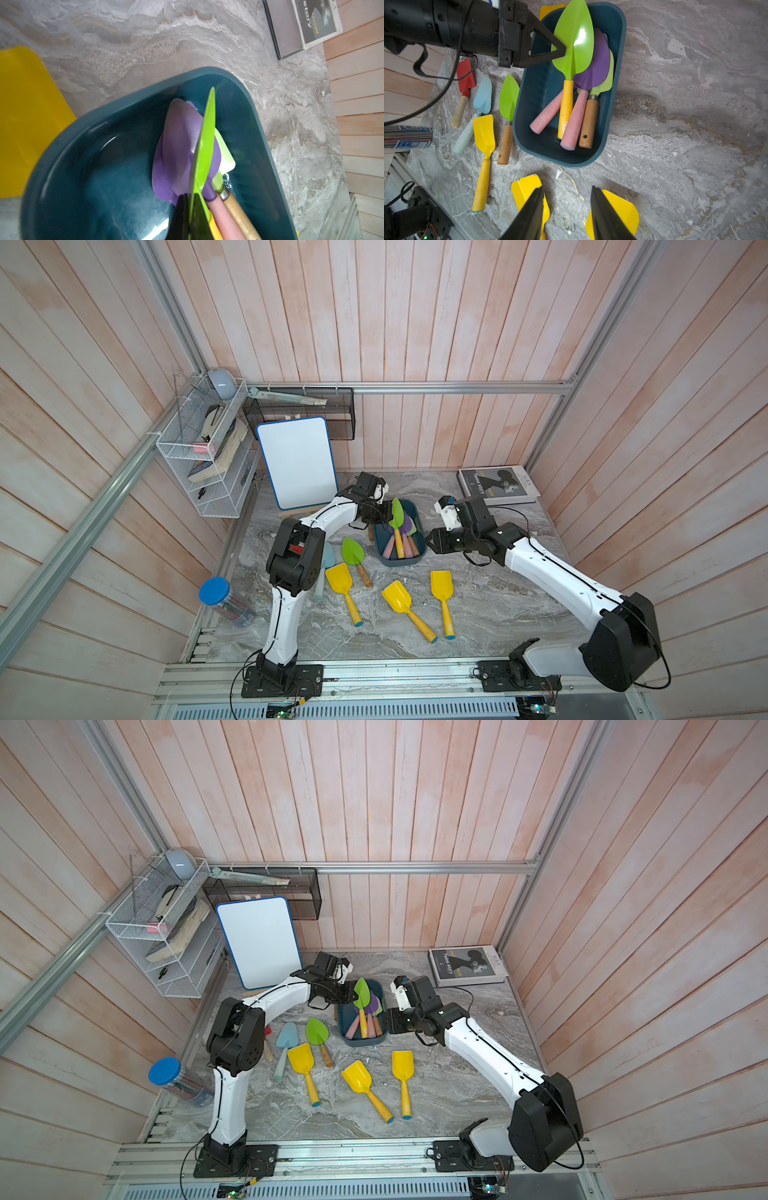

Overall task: Put the shovel into the storage box
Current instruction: Place the shovel in the storage box.

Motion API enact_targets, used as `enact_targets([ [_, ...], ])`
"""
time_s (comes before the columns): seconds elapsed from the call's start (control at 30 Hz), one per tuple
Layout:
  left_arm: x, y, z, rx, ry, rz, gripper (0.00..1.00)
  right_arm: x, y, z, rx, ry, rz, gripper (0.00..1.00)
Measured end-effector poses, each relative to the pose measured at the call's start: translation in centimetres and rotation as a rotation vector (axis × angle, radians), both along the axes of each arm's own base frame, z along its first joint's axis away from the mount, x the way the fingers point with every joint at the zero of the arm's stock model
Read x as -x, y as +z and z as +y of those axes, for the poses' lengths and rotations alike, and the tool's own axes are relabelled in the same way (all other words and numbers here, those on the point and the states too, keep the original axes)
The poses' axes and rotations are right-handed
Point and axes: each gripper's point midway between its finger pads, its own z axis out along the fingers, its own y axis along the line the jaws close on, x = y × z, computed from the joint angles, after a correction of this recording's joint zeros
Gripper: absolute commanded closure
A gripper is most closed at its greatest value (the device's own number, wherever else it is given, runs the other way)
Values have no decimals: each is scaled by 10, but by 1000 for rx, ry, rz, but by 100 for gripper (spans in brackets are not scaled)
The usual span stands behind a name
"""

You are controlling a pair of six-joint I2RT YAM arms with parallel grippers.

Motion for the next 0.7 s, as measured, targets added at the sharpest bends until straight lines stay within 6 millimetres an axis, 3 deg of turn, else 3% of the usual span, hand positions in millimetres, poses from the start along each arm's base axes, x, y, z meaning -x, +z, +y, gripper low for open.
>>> enact_targets([
  [0.7,2,-16,-7,37,20,92,100,-2,2,1,-6,0,-10,56],
])
